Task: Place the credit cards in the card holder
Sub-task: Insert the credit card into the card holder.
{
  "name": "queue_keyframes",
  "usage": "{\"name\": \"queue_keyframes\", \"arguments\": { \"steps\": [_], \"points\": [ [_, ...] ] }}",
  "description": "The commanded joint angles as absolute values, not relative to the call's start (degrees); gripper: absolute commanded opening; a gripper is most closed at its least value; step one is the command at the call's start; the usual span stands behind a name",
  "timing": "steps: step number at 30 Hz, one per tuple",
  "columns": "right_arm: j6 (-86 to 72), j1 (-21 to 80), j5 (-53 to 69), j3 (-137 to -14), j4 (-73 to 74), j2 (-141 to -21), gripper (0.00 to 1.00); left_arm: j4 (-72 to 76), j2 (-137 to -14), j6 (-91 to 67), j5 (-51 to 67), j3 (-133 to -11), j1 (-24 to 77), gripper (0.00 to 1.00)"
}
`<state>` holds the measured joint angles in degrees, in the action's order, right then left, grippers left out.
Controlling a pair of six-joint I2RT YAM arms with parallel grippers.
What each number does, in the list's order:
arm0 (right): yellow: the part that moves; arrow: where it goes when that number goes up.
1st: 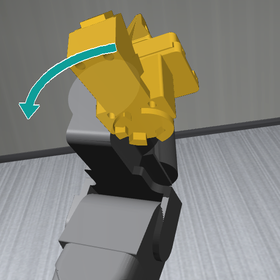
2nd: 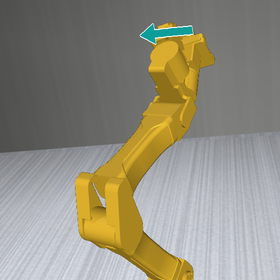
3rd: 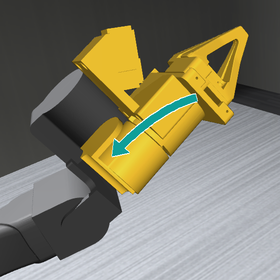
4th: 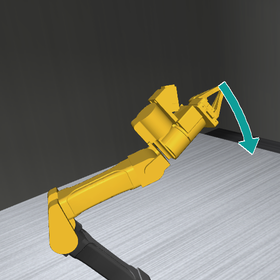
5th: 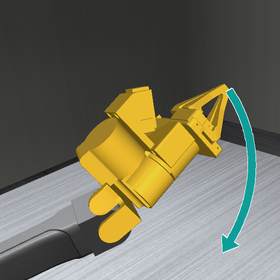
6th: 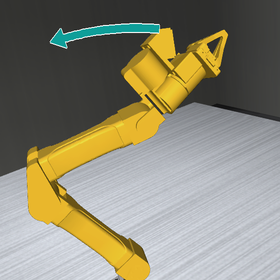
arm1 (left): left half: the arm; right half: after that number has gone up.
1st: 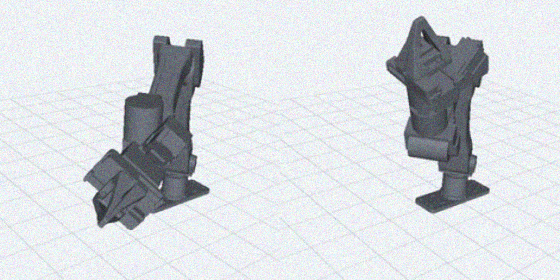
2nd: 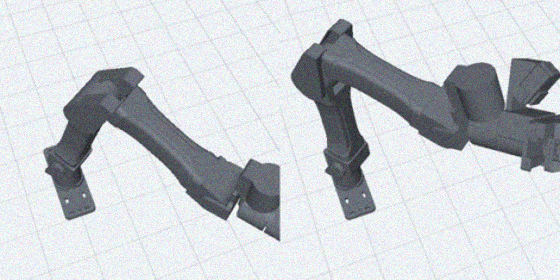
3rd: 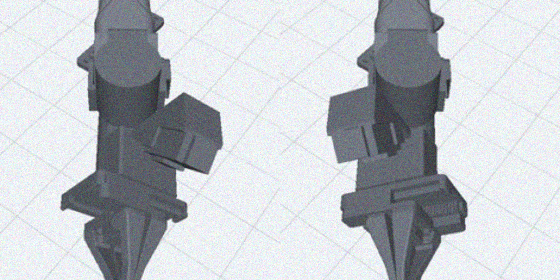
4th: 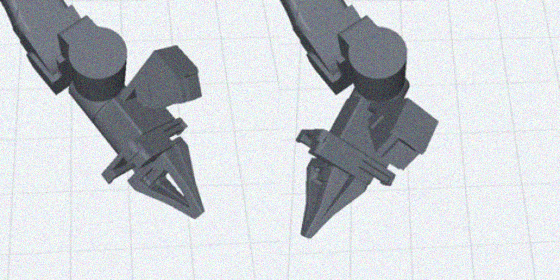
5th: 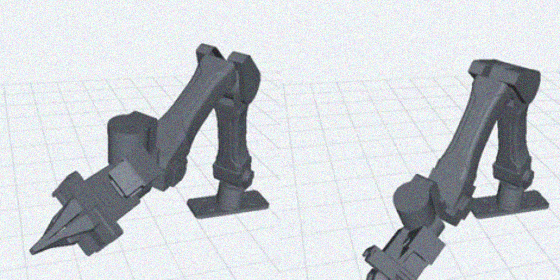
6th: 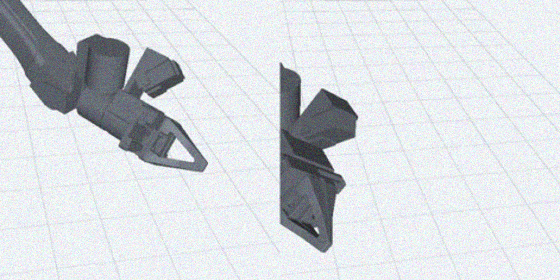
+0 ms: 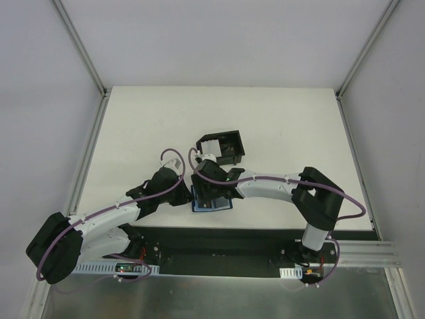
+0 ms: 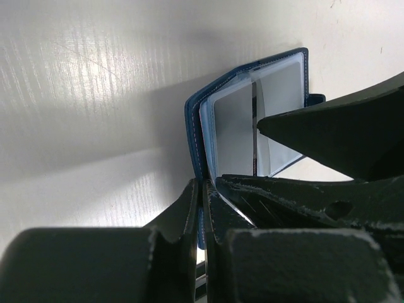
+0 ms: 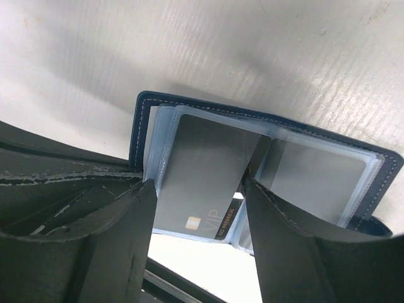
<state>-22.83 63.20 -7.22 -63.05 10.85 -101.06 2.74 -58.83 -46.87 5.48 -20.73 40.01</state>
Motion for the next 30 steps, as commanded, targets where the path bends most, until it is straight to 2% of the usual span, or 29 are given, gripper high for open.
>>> {"name": "queue_keyframes", "arguments": {
  "steps": [1, 19, 30],
  "points": [
    [-21.4, 65.6, -11.4, -67.6, 14.9, -102.5, 0.62, 4.0, -57.7, -45.8, 6.0, -22.7, 39.6, 0.00],
    [-21.4, 68.7, -21.3, -76.4, 28.0, -106.2, 0.63, 4.0, -57.4, -46.1, 5.4, -22.2, 39.6, 0.00],
    [-21.4, 69.3, -23.7, -76.6, 30.6, -104.5, 0.59, 4.0, -57.2, -46.5, 4.8, -21.5, 39.6, 0.00]
  ]
}}
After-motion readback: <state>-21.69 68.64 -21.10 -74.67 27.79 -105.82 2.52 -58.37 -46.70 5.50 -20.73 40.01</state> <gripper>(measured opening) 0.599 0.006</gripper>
